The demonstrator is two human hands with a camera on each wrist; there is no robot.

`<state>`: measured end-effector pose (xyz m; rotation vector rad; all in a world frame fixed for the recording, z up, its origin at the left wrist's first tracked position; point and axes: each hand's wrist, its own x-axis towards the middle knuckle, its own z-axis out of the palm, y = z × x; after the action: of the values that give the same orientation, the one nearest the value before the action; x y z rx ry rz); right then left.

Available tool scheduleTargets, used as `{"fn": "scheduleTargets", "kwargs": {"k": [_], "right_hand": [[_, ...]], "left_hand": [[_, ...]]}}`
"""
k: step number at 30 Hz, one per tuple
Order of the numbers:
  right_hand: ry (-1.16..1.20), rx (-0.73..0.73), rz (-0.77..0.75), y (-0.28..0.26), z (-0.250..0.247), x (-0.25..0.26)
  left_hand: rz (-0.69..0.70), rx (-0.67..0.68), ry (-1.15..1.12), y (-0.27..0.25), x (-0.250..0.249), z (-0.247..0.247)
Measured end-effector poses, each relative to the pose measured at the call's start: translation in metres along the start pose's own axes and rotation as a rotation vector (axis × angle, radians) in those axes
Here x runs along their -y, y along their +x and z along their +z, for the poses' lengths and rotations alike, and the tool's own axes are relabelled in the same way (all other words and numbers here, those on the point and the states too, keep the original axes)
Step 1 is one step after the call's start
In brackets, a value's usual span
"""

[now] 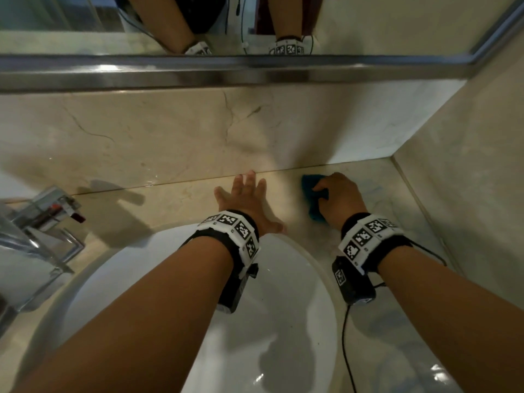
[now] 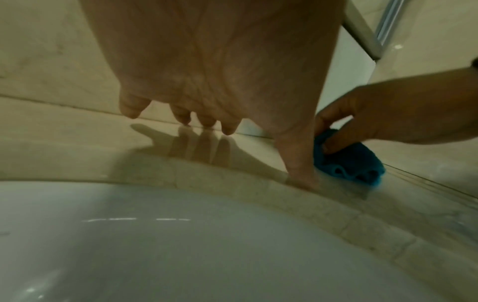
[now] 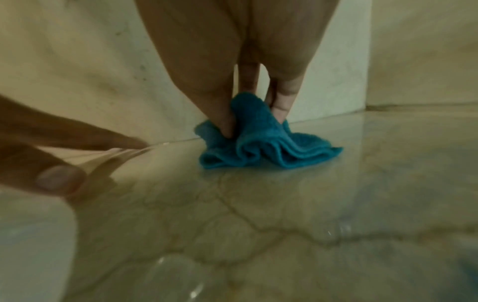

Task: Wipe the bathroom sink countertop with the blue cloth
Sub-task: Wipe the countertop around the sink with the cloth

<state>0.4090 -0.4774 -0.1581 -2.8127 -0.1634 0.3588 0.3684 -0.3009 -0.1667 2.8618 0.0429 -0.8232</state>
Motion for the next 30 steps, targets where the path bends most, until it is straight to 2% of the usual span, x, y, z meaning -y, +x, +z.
{"fn": "scheduleTargets", "kwargs": {"k": [2, 4, 6, 8, 12, 14, 16, 20, 22, 25, 27, 30], "right_hand": [[-0.030, 0.004, -0.116, 0.003, -0.001, 0.008], [-0.110, 0.079, -0.201, 0.008, 0.001, 0.015], [-0.103, 0.133, -0.217, 0.016, 0.003, 0.015], [-0.095, 0.135, -0.187, 0.021, 0.002, 0.005], [-0.120, 0.049, -0.031, 0.022, -0.003, -0.026], [-0.118, 0.022, 0.000, 0.021, -0.006, -0.029], [-0.048, -0.001, -0.047, 0.021, -0.003, -0.020], [-0.023, 0.057, -0.234, 0.011, 0.021, 0.002], [0.029, 0.014, -0.210, 0.012, 0.023, 0.000], [-0.193, 0.050, -0.076, 0.023, 0.008, -0.022], [-0.250, 0.068, 0.013, 0.028, -0.003, -0.038], [-0.037, -0.051, 0.034, 0.025, -0.008, -0.055]], "left_hand": [[0.013, 0.025, 0.000, 0.005, -0.010, 0.003], [-0.004, 0.030, -0.005, 0.011, -0.014, 0.006], [-0.010, 0.005, -0.027, 0.014, -0.013, 0.010], [-0.004, -0.013, -0.046, 0.015, -0.010, 0.013], [0.000, -0.002, -0.056, 0.016, -0.010, 0.012], [-0.001, -0.001, -0.061, 0.016, -0.010, 0.011], [-0.004, -0.002, -0.059, 0.016, -0.011, 0.010], [-0.017, -0.008, -0.050, 0.017, -0.012, 0.011], [-0.019, -0.008, -0.054, 0.017, -0.012, 0.010], [-0.010, 0.000, -0.058, 0.017, -0.011, 0.011], [-0.005, 0.003, -0.056, 0.018, -0.010, 0.011], [-0.005, 0.006, -0.060, 0.018, -0.010, 0.011]]}}
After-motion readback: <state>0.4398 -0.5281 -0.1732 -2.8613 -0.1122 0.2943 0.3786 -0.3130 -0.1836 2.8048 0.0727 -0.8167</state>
